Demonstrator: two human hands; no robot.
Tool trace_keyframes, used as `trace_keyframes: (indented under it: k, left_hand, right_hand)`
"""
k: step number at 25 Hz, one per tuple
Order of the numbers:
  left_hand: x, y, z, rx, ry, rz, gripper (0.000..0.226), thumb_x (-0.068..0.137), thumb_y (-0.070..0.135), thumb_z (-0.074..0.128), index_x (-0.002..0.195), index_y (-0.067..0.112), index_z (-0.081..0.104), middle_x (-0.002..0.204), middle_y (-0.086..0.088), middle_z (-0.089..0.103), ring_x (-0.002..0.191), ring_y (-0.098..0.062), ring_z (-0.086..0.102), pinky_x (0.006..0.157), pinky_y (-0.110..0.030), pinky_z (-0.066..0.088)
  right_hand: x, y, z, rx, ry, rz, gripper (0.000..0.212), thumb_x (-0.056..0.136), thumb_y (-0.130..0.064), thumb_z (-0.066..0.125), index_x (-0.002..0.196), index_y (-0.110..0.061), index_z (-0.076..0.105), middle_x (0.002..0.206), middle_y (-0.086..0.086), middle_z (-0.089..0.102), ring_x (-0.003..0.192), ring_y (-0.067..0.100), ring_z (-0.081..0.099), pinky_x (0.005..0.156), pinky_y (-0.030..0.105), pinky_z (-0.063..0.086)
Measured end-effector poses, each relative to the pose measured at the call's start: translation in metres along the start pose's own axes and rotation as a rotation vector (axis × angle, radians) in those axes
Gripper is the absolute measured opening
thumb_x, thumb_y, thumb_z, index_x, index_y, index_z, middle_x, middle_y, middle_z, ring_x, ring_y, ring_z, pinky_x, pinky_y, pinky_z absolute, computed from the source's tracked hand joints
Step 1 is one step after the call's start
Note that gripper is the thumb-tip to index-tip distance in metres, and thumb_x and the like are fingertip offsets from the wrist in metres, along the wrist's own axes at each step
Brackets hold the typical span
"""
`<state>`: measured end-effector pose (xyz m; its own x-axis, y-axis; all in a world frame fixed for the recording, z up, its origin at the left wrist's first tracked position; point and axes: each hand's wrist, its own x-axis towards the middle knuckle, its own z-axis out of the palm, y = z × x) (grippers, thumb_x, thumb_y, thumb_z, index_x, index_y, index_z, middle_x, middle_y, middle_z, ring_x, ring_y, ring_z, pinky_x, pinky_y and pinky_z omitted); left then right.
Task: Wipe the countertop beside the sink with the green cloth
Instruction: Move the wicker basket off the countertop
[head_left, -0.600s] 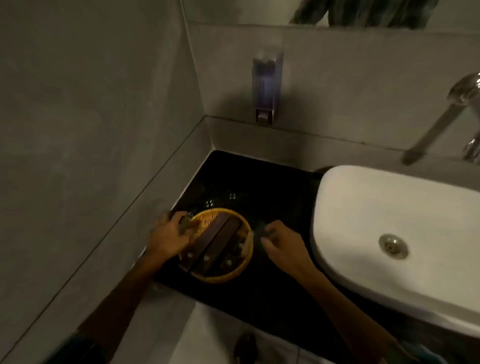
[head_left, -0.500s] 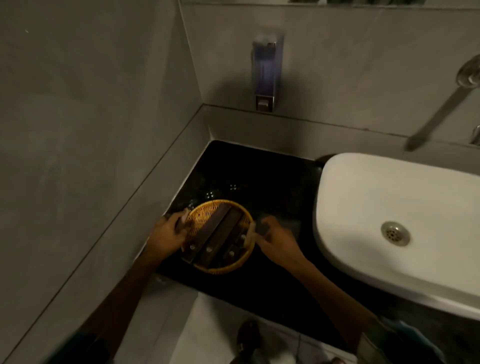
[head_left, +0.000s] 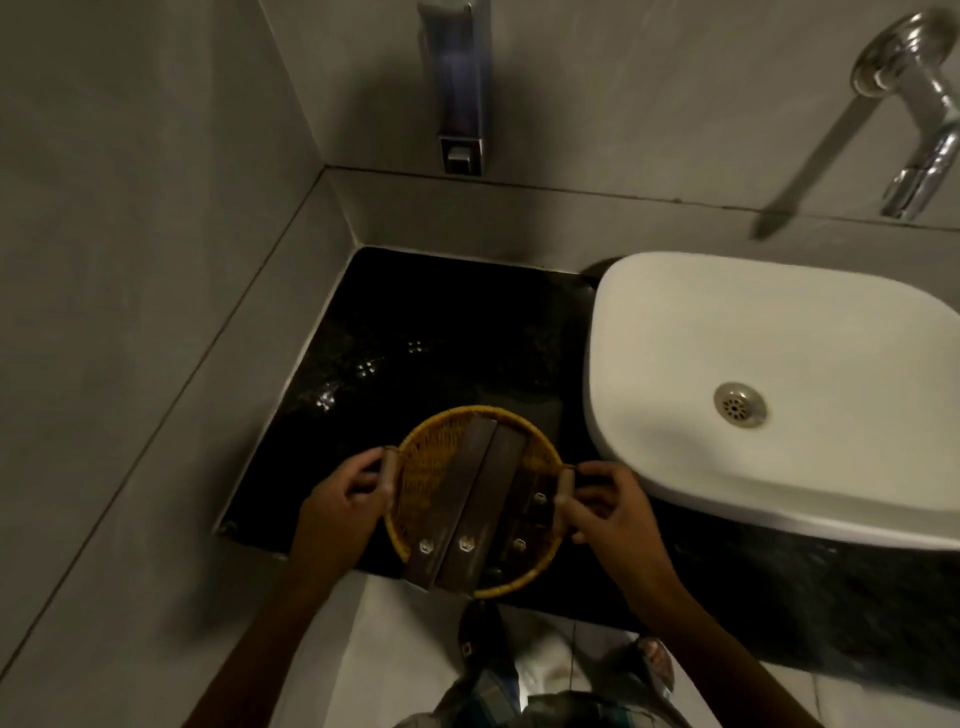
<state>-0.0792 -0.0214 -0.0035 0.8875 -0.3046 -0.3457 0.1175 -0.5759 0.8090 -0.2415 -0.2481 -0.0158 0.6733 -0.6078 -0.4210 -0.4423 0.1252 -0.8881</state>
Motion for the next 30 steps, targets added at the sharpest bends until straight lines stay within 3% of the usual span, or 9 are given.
trace_keyframes:
  k: [5,9,13,16,19,21,23,26,30]
  left_hand:
    - [-0.043,-0.007,0.062,0.002,-0.147,0.03,0.041,0.091,0.017,0.059,0.132,0.018,0.052,0.109,-0.003,0.064,0.093,-0.012,0.065,0.076,-0.028,0.057]
    - [-0.062,-0.01,0.099,0.062,-0.205,0.022,0.04,0.088,0.012,0.063,0.122,0.028,0.053,0.105,0.009,0.06,0.094,-0.003,0.06,0.063,-0.012,0.052]
    - [-0.067,0.008,0.105,0.254,-0.041,0.045,0.045,0.086,0.013,0.065,0.128,0.02,0.051,0.126,-0.009,0.055,0.105,-0.02,0.058,0.082,-0.031,0.051]
    - [-0.076,0.058,0.135,0.276,0.093,0.223,0.043,0.088,0.014,0.062,0.128,0.023,0.049,0.129,-0.01,0.053,0.11,-0.021,0.057,0.085,-0.037,0.049]
    - [-0.089,0.129,0.214,0.269,0.053,0.403,0.035,0.089,0.02,0.059,0.122,0.029,0.051,0.124,-0.001,0.056,0.106,-0.017,0.058,0.088,-0.036,0.051]
    - [-0.098,0.173,0.275,0.256,-0.003,0.61,0.032,0.089,0.018,0.059,0.119,0.026,0.054,0.119,0.001,0.061,0.102,-0.013,0.058,0.086,-0.032,0.052]
    - [-0.111,0.215,0.341,0.252,-0.142,0.838,0.028,0.089,0.015,0.06,0.116,0.023,0.057,0.114,0.002,0.065,0.101,-0.012,0.058,0.085,-0.03,0.051]
    - [-0.138,0.257,0.432,0.288,-0.359,1.058,0.024,0.087,0.017,0.058,0.11,0.021,0.064,0.106,0.0,0.069,0.099,-0.02,0.061,0.088,-0.035,0.05]
    - [-0.171,0.273,0.541,0.448,-0.634,1.389,0.025,0.082,0.017,0.061,0.105,0.014,0.069,0.103,-0.006,0.073,0.099,-0.03,0.065,0.083,-0.04,0.052]
  right_hand:
    - [-0.032,0.034,-0.058,-0.056,0.121,-0.02,0.034,0.08,-0.012,0.074,0.102,-0.032,0.057,0.094,-0.003,0.069,0.081,0.005,0.07,0.058,0.017,0.057]
    - [-0.034,0.062,-0.093,-0.102,0.139,0.047,0.037,0.082,-0.015,0.073,0.109,-0.03,0.052,0.099,-0.005,0.067,0.086,0.004,0.067,0.06,0.016,0.056]
    - [-0.034,0.066,-0.119,-0.141,0.058,0.005,0.032,0.081,-0.023,0.075,0.106,-0.024,0.057,0.087,-0.008,0.067,0.079,-0.003,0.066,0.061,0.007,0.052]
    - [-0.041,0.055,-0.171,-0.214,-0.004,-0.098,0.014,0.083,-0.026,0.073,0.094,-0.024,0.064,0.082,-0.007,0.069,0.08,-0.002,0.065,0.066,0.007,0.052]
    - [-0.05,0.044,-0.254,-0.261,0.004,-0.137,0.009,0.081,-0.029,0.073,0.086,-0.031,0.066,0.082,-0.011,0.071,0.078,0.0,0.068,0.07,0.01,0.054]
    - [-0.05,0.039,-0.316,-0.306,0.085,-0.176,0.009,0.079,-0.032,0.073,0.086,-0.03,0.067,0.082,-0.013,0.071,0.077,-0.001,0.068,0.072,0.008,0.052]
    - [-0.05,0.045,-0.39,-0.371,0.324,-0.177,0.012,0.077,-0.032,0.075,0.084,-0.025,0.068,0.073,-0.009,0.071,0.07,0.001,0.066,0.067,0.01,0.05]
    - [-0.04,0.074,-0.497,-0.562,0.638,0.036,0.02,0.079,-0.027,0.076,0.092,-0.013,0.068,0.083,0.01,0.074,0.081,0.023,0.069,0.078,0.033,0.052]
    - [-0.021,0.121,-0.601,-0.836,0.619,0.486,0.058,0.081,-0.042,0.069,0.122,-0.006,0.051,0.127,0.023,0.059,0.118,0.039,0.055,0.098,0.049,0.046]
